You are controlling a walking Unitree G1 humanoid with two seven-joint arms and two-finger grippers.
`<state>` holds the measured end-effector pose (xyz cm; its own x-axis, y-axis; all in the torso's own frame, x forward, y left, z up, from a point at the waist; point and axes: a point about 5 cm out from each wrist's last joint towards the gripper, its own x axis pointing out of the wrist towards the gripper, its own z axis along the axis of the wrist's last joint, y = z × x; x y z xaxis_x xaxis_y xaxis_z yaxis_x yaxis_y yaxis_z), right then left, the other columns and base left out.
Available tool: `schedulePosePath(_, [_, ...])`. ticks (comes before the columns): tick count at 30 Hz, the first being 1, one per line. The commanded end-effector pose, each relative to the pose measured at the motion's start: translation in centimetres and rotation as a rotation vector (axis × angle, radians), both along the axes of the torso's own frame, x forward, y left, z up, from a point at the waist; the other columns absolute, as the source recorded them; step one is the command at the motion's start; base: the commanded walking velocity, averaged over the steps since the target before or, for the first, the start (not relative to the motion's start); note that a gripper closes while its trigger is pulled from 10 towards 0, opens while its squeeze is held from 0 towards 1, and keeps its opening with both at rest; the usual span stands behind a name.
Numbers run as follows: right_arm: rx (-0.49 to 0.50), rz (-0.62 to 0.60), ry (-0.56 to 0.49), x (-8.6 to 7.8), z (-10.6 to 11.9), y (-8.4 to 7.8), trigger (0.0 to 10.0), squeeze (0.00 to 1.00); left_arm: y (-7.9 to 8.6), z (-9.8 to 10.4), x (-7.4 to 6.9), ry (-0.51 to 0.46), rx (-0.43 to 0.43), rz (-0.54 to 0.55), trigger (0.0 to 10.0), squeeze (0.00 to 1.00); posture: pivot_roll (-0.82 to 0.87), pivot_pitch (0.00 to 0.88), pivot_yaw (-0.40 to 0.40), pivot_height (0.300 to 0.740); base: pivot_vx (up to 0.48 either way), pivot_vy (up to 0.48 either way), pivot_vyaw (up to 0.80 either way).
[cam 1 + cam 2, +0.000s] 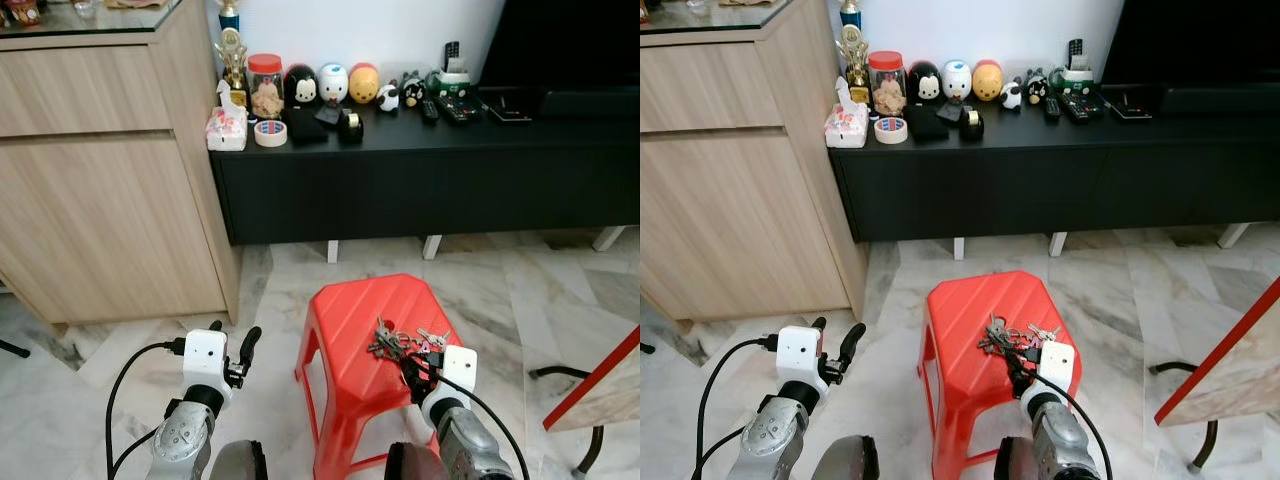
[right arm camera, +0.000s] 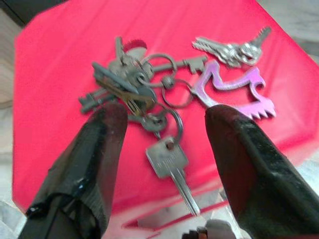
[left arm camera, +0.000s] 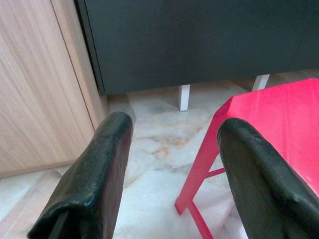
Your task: Hang keys on a hook
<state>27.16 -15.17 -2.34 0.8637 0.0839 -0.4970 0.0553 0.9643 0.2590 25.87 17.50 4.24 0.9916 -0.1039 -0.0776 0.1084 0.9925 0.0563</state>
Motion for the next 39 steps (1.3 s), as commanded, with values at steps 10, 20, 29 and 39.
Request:
schedulePosePath(10, [0.018, -0.010, 0.013, 0.7, 0.4, -0.2, 10.0, 0.00, 0.5, 0.1, -1.2, 0.010, 0.018, 0.000, 10.0, 0.00, 0.12, 0.081, -0.046, 0.597, 0.000, 0.000, 0.00])
schedulePosePath(20, [0.055, -0.016, 0.016, 0.8, 0.4, 0.4, 10.0, 0.00, 0.9, 0.8, -1.7, 0.002, 0.036, 0.000, 10.0, 0.00, 0.14, 0.108, -0.029, 0.597, 0.000, 0.000, 0.00])
schedulePosePath(29, [0.066, -0.016, -0.004, 1.3, 0.9, 0.5, 10.0, 0.00, 0.6, 1.7, -2.0, -0.019, 0.049, -0.015, 10.0, 0.00, 0.15, 0.130, -0.030, 0.597, 0.000, 0.000, 0.00])
schedulePosePath(39, [0.066, -0.013, -0.013, 1.7, 1.2, 0.5, 10.0, 0.00, 0.9, 2.1, -2.6, -0.012, 0.066, -0.012, 10.0, 0.00, 0.16, 0.141, -0.031, 0.597, 0.000, 0.000, 0.00])
